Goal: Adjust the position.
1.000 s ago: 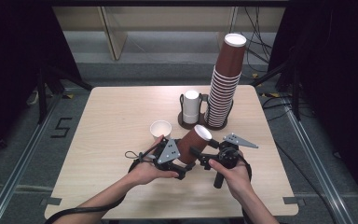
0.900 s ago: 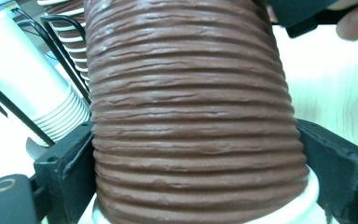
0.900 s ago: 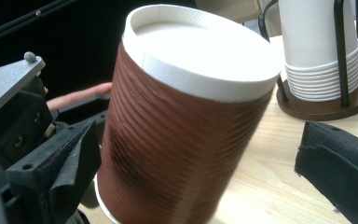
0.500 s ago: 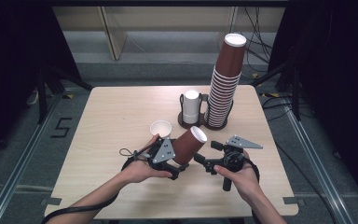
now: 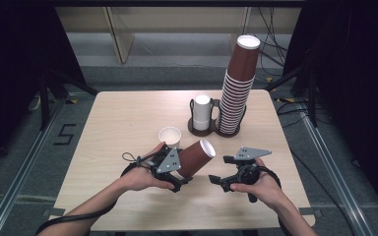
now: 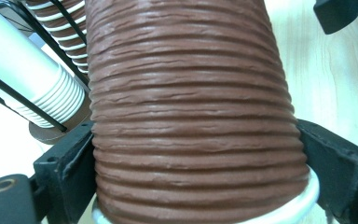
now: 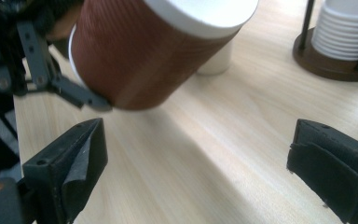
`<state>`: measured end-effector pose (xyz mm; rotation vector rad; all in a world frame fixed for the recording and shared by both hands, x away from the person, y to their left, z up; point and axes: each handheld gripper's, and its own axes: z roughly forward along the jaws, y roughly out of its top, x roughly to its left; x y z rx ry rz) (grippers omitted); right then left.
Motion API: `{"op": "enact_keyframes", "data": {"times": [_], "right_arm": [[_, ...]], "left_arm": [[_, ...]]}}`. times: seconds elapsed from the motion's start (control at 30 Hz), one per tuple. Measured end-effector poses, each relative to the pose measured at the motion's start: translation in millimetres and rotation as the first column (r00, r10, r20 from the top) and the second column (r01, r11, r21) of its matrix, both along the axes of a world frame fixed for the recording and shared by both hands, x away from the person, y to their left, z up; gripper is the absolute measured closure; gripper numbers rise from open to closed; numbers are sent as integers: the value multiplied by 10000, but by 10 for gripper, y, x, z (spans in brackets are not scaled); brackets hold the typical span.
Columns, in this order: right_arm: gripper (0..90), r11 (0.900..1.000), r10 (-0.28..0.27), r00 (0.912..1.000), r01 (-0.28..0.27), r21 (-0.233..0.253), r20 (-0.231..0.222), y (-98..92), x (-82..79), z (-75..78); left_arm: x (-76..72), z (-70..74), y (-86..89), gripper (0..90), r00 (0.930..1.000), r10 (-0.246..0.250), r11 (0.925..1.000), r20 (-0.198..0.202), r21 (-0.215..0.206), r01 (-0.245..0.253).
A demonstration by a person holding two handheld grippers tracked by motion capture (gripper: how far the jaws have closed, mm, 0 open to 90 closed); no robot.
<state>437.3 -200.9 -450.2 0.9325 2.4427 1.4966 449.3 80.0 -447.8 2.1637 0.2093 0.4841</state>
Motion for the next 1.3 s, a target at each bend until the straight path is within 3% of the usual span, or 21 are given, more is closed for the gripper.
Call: {"op": "enact_keyframes", "data": {"times": [0.03, 0.07, 0.13, 0.3, 0.37, 0.47, 0.5, 0.57, 0.6, 0.67, 0.7, 0.73, 0.77, 0.8, 0.87, 0.93, 1.07, 1.17, 1.2, 1.3], "right_arm": [[54, 9994, 182, 9998, -180, -296, 76, -5, 10, -4], [56, 9988, 234, 9996, -241, -415, -166, 6, 1, -9], [60, 9964, 470, 9987, -481, -702, -172, 14, 10, -20], [64, 9891, 947, 9955, -942, -1130, -5, 18, 39, -33], [67, 9836, 1203, 9927, -1197, -1350, -39, 26, 45, -44], [84, 9737, 1606, 9863, -1647, -1572, -388, 41, 28, -64], [84, 9737, 1606, 9863, -1647, -1572, -388, 41, 28, -64], [93, 9609, 2048, 9787, -2033, -1880, -115, 47, 45, -91], [96, 9562, 2167, 9761, -2160, -1974, -187, 50, 42, -95], [99, 9522, 2261, 9740, -2239, -2076, -137, 53, 45, -101], [112, 9434, 2456, 9691, -2444, -2243, -227, 55, 46, -108], [112, 9434, 2456, 9691, -2444, -2243, -227, 55, 46, -108], [114, 9317, 2712, 9621, -2698, -2430, -285, 61, 48, -115], [115, 9281, 2758, 9605, -2760, -2499, -367, 66, 43, -115], [116, 9265, 2806, 9593, -2793, -2522, -316, 71, 51, -121], [121, 9205, 2878, 9569, -2875, -2647, -383, 81, 56, -122], [128, 9078, 3109, 9497, -3082, -2844, -366, 94, 63, -128], [135, 8984, 3254, 9446, -3228, -2976, -423, 104, 65, -126], [136, 8981, 3260, 9444, -3233, -2981, -421, 111, 65, -129], [144, 8846, 3451, 9380, -3370, -3223, -336, 122, 90, -125]], "left_arm": [[1, 2, 6, 85, 10000, -55, 9999, -12, 96, 56], [6, 12, 21, 85, 9999, -126, 9993, 11, 352, 125], [7, 13, 28, 85, 9998, -173, 9991, -65, 386, 176], [21, 24, 58, 85, 9988, -446, 9956, -186, 817, 460], [14, 11, 61, 85, 9985, -488, 9956, -247, 783, 506], [11, 15, 73, 85, 9965, -781, 9887, -302, 1260, 813], [11, 15, 73, 85, 9965, -781, 9887, -302, 1260, 813], [10, 21, 73, 85, 9951, -927, 9827, -355, 1579, 972], [7, 20, 72, 85, 9946, -952, 9819, -422, 1604, 1008], [10, 16, 72, 85, 9941, -990, 9812, -452, 1618, 1051], [13, 17, 75, 85, 9929, -1066, 9760, -531, 1849, 1147], [13, 17, 75, 85, 9929, -1066, 9760, -531, 1849, 1147], [14, 18, 77, 85, 9914, -1169, 9709, -592, 2032, 1266], [17, 21, 79, 85, 9890, -1327, 9601, -658, 2392, 1447], [15, 18, 74, 85, 9885, -1344, 9584, -698, 2443, 1475], [16, 21, 69, 85, 9861, -1454, 9495, -799, 2688, 1618], [9, 10, 62, 86, 9850, -1441, 9478, -946, 2729, 1648], [12, 9, 61, 87, 9838, -1468, 9405, -1032, 2935, 1711], [16, 12, 61, 87, 9823, -1518, 9357, -1102, 3043, 1787], [19, 19, 53, 87, 9785, -1697, 9184, -1170, 3414, 2001]]}}
